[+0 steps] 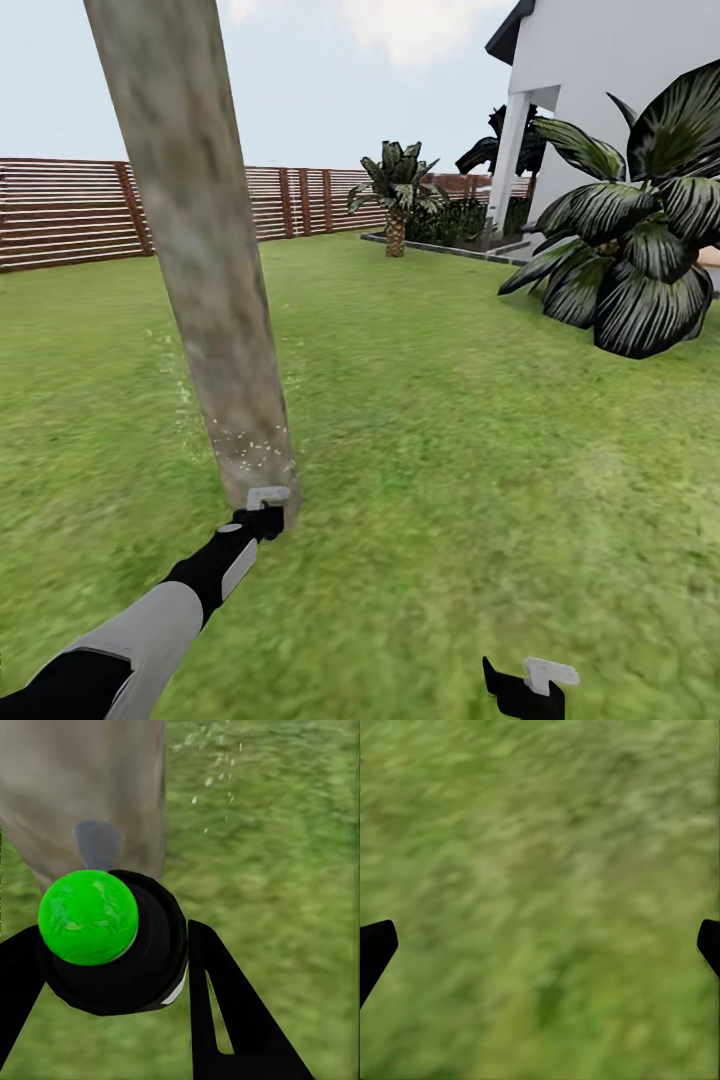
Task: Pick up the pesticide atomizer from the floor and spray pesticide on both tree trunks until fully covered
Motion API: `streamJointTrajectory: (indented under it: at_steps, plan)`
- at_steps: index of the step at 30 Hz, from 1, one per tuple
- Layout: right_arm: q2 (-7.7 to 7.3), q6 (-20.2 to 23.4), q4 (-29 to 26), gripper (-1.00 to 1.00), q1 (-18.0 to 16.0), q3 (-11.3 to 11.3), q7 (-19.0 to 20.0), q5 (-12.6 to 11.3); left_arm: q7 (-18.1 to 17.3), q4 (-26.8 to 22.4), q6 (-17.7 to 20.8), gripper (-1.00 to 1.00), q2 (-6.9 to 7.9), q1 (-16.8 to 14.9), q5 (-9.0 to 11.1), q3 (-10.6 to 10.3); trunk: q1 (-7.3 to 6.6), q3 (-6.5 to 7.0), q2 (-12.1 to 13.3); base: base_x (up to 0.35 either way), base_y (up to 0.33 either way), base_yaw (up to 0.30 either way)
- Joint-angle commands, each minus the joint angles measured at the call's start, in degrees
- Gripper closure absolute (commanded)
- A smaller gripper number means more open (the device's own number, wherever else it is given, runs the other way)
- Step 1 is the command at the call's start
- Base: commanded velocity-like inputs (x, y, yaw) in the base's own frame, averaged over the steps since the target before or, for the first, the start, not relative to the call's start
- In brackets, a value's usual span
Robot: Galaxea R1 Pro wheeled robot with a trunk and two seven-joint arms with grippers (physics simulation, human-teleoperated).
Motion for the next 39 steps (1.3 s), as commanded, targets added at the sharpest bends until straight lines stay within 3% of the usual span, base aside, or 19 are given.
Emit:
streamJointTrajectory:
  at_steps: [1, 9, 14, 16, 19, 21, 25, 28, 31, 33, 35, 37, 39]
  plan:
    - [0.0, 0.0, 0.0, -1.0, 0.0, 0.0, 0.0, 0.0, 0.0, 0.0, 0.0, 1.0, 0.0, 0.0, 0.0, 0.0, 0.0, 0.0, 0.0, 0.142, -0.244, 0.252]
    - [0.0, 0.0, 0.0, -1.0, 0.0, 0.0, 0.0, 0.0, 0.1, 0.0, -0.1, 1.0, -0.08, 0.0, 0.0, 0.0, 0.0, 0.0, 0.0, 0.058, -0.263, 0.273]
    - [0.0, 0.0, 0.0, -1.0, 0.0, 0.0, 0.0, 0.0, 4.5, -0.2, -0.5, 1.0, -0.22, 0.0, 0.0, -0.3, 0.0, 0.0, 0.0, -0.22, -0.189, 0.276]
    - [0.0, 0.0, 0.0, -1.0, 0.0, 0.0, 0.0, 0.0, 7.6, -3.6, 0.0, 1.0, -0.53, 0.0, -0.3, -0.5, 0.0, 0.0, 0.0, -0.281, -0.024, 0.276]
    - [0.0, 0.0, -0.1, -1.0, 0.0, 0.0, 0.0, 0.0, 8.4, -7.4, 0.7, 1.0, -0.81, -0.4, -0.6, -0.7, 0.0, 0.0, 0.0, -0.071, -0.004, 0.178]
    - [0.0, 0.0, -0.1, -1.0, 0.0, 0.0, 0.0, -0.1, 8.6, -9.0, 6.4, 1.0, -1.73, -1.2, -0.5, -0.7, 0.0, 0.0, 0.0, -0.009, 0.0, 0.023]
    - [0.0, 0.0, -0.1, -1.0, 0.0, 0.0, 0.0, -0.1, 8.7, -15.2, 15.2, 1.0, -5.33, -4.8, -0.6, -0.7, 0.0, 0.0, 0.0, -0.001, 0.0, 0.004]
    - [0.0, 0.0, -0.1, -1.0, 0.0, 0.0, 0.0, -0.1, 8.7, -15.9, 18.1, 1.0, -6.45, -6.2, -0.6, -0.8, 0.0, 0.0, 0.0, 0.0, 0.0, 0.0]
    - [0.0, 0.0, -0.1, -1.0, 0.0, 0.0, 0.0, -0.2, 8.6, -17.1, 18.5, 1.0, -5.02, -6.4, -0.9, -0.6, 0.0, 0.0, 0.0, 0.0, 0.0, 0.0]
    - [0.0, -0.1, -0.3, -1.0, 0.0, -0.1, 0.0, -0.3, 8.6, -18.6, 19.8, 1.0, -1.64, -6.3, -0.8, -0.4, 0.0, 0.0, 0.0, 0.0, 0.0, 0.0]
    - [0.0, -0.6, -0.6, -1.0, 0.0, 0.0, 0.3, -0.3, 8.6, -20.0, 21.3, 1.0, -0.1, -6.3, -0.8, -0.5, 0.0, 0.0, 0.0, 0.0, 0.0, 0.0]
    - [0.0, -0.9, -0.6, -1.0, 0.0, 0.0, 0.3, -0.3, 8.6, -20.4, 22.0, 1.0, -0.64, -6.4, -0.7, -0.7, 0.0, 0.0, 0.0, 0.0, 0.0, 0.0]
    - [-0.01, -0.9, -0.4, -1.0, 0.0, 0.0, 0.1, -0.2, 8.6, -20.6, 24.0, 1.0, -2.86, -6.5, -0.8, -0.9, 0.0, 0.0, 0.0, 0.0, 0.0, 0.0]
